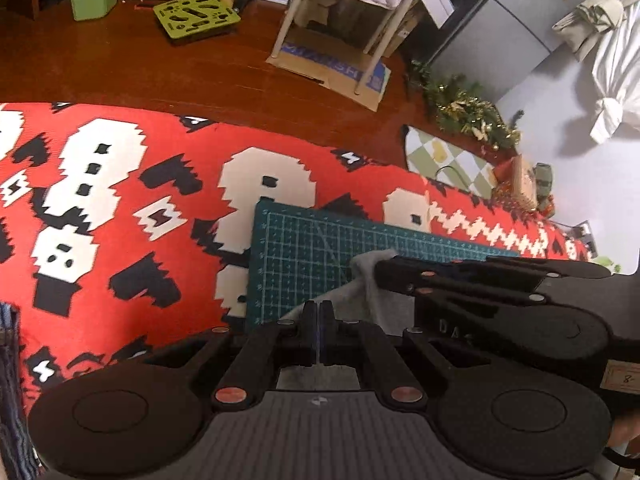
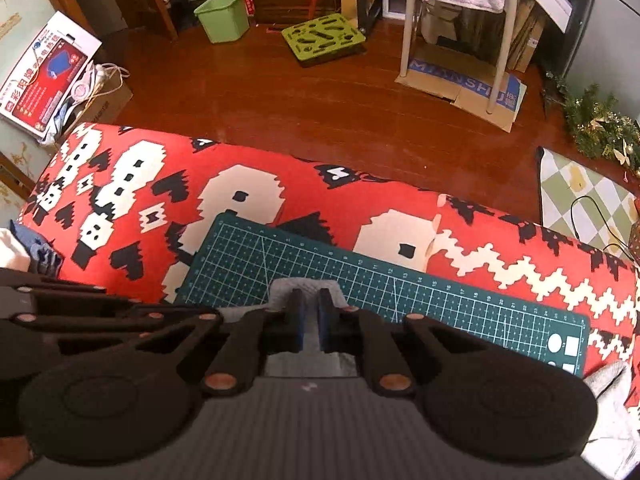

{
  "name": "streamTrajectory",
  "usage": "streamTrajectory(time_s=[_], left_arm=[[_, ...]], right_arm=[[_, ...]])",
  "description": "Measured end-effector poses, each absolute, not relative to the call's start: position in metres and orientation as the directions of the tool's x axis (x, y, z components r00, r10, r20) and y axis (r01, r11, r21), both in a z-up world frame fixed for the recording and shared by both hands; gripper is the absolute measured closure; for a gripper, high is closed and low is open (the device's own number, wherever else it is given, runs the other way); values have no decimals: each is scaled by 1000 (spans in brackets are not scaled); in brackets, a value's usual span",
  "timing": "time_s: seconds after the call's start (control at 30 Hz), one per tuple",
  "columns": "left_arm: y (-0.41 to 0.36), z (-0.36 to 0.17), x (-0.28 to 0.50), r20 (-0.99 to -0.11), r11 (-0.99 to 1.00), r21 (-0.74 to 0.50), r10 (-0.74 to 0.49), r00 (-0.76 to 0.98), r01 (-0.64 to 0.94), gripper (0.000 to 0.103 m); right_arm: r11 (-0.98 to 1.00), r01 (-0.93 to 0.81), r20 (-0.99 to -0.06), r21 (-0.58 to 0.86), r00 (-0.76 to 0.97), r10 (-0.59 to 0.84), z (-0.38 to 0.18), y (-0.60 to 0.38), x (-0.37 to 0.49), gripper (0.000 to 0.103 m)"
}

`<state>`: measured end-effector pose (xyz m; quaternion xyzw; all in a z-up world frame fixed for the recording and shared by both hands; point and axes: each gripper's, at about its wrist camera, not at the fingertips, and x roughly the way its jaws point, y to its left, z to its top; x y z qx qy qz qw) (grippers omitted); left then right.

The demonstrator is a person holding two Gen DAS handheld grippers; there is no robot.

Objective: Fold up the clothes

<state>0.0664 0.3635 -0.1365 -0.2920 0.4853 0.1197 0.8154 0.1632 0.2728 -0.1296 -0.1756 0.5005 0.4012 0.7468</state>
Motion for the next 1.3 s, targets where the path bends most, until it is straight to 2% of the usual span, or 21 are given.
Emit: streamTrajectory(time_s=[0.33, 0.47, 0.6, 0.87, 1.07, 1.3], left_arm=[[371, -143, 63, -851, 776, -399, -115, 512, -489, 102], [372, -138, 63, -848, 773, -405, -117, 517, -489, 103], [367, -127, 66, -836, 779, -417, -128, 533, -467, 103], [329, -111, 88, -828, 820, -418, -168, 535, -390, 103], [283, -114, 121, -830, 847, -420, -214, 515, -326, 103], [238, -130, 159, -845, 872, -412, -257, 469, -265, 103]], right_arm=[[593, -785, -881, 180, 139, 452, -134, 286, 165, 95], [616, -763, -869, 194, 157, 469, -120, 281, 170, 95], [654, -734, -862, 185, 198, 467, -99, 250, 169, 94], [818, -564, -884, 113, 318, 341, -88, 145, 195, 93], [901, -422, -883, 98, 380, 275, -97, 75, 234, 94], [905, -401, -889, 143, 349, 295, -129, 63, 267, 94]])
